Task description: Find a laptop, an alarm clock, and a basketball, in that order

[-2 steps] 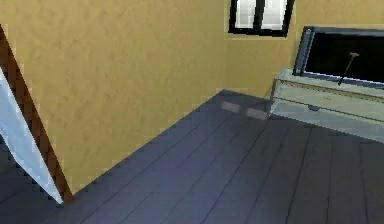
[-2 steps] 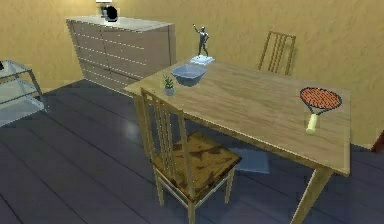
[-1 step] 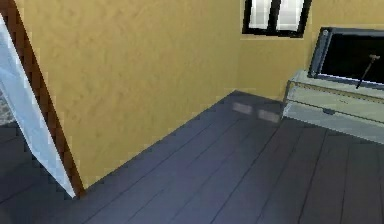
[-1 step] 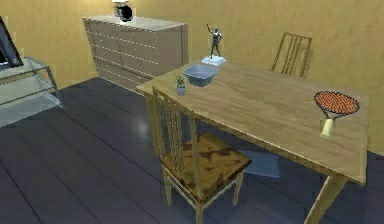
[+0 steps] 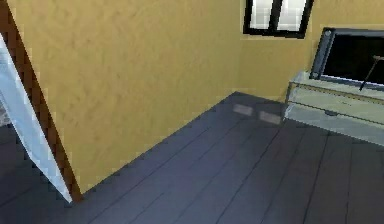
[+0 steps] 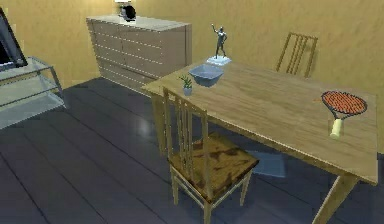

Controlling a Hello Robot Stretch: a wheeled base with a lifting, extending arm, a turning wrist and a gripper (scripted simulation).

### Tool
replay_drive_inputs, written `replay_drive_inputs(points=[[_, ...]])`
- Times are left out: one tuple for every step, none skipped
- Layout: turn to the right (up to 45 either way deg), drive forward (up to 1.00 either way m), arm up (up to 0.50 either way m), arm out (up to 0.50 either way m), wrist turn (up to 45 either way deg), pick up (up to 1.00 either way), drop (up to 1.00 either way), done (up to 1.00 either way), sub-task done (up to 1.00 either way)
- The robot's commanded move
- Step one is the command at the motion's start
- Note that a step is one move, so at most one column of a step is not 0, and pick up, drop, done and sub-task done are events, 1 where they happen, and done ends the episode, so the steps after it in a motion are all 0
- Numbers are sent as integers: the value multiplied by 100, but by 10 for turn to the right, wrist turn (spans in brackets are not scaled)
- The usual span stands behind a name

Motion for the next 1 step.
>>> replay_drive_inputs(points=[[330, 0, 0, 0, 0, 0, 0, 0, 0]])
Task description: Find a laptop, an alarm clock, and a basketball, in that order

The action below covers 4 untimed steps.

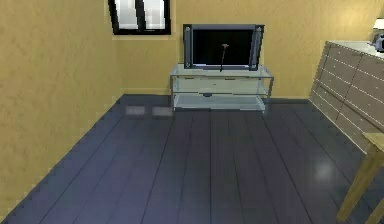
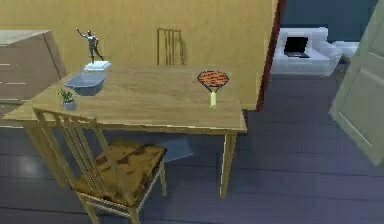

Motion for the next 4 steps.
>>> replay_drive_inputs(points=[[0, 65, 0, 0, 0, 0, 0, 0, 0], [360, 0, 0, 0, 0, 0, 0, 0, 0], [0, 100, 0, 0, 0, 0, 0, 0, 0], [60, 0, 0, 0, 0, 0, 0, 0, 0]])
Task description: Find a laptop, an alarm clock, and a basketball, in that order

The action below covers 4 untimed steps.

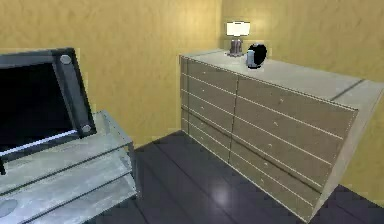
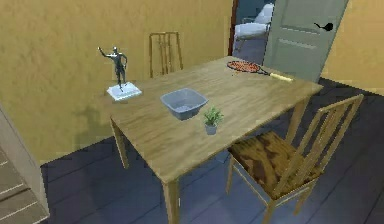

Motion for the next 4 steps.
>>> replay_drive_inputs(points=[[0, 25, 0, 0, 0, 0, 0, 0, 0], [360, 0, 0, 0, 0, 0, 0, 0, 0], [0, 50, 0, 0, 0, 0, 0, 0, 0], [-210, 0, 0, 0, 0, 0, 0, 0, 0]])
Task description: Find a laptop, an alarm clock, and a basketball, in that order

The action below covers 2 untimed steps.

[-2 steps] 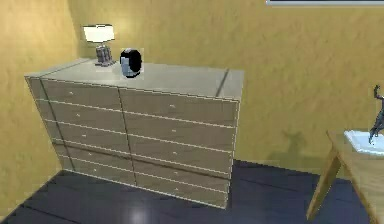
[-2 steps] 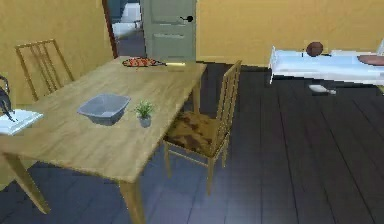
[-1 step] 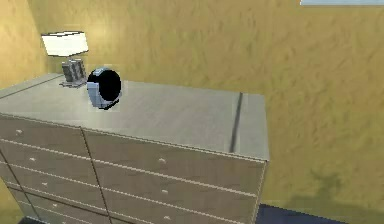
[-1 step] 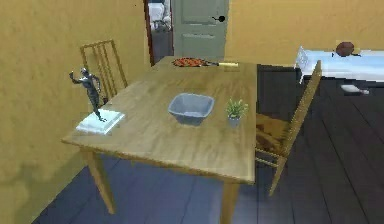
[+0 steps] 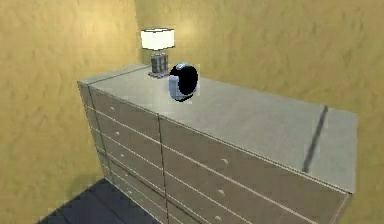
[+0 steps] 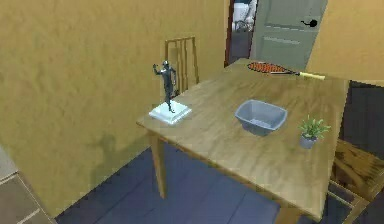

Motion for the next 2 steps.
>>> replay_drive_inputs(points=[[0, 0, 0, 0, 0, 0, 0, 0, 100], [-450, 0, 0, 0, 0, 0, 0, 0, 0]])
